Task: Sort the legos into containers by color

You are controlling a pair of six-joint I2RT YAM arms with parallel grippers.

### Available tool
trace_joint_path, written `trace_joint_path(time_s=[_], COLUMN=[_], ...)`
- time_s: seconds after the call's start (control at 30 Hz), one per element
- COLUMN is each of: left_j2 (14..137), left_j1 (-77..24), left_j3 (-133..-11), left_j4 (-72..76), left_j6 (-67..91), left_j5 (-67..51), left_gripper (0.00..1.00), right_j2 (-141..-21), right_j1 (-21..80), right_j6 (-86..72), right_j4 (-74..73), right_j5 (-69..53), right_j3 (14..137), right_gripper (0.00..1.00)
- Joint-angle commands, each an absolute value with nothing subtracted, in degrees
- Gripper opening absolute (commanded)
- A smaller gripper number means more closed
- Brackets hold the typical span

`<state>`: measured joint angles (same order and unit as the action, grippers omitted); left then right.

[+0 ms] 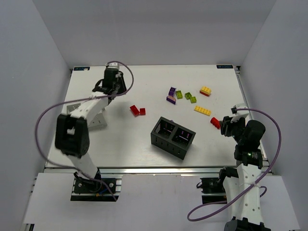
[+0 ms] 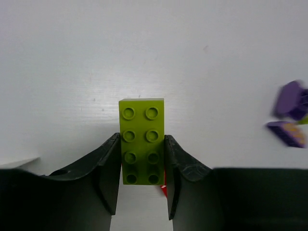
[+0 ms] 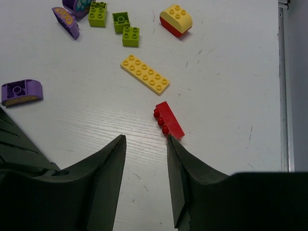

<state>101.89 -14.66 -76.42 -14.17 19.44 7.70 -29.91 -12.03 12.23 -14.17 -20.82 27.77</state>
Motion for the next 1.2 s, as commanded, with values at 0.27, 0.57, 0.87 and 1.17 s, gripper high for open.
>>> trace_joint_path(time_s=[0.27, 0.57, 0.87, 1.17], left_j2=[73.84, 73.56, 76.37, 79.71], left_j1=[-10.02, -1.5, 4.31, 6.94], left_j3=[-65.66, -62.75, -60.91, -59.15], left_j4=[-21.43, -21.7, -19.95, -18.19], left_j6=[25.05, 23.2, 22.33, 21.71], left_j5=[34.61, 41.22, 41.22, 39.02], left_gripper=[0.0, 0.0, 0.0, 0.0], right_j2=[-29.0, -27.77, -27.69, -27.6], right_j1=[-11.95, -11.87, -11.87, -11.78], right_j6=[12.74, 13.01, 13.53, 13.54], right_j4=[-15.91, -17.31, -18.19, -18.19], right_j5=[-24.96, -27.24, -28.74, -28.65], right_j3=[30.59, 30.94, 31.29, 31.29], right_gripper=[0.45, 0.45, 0.45, 0.46])
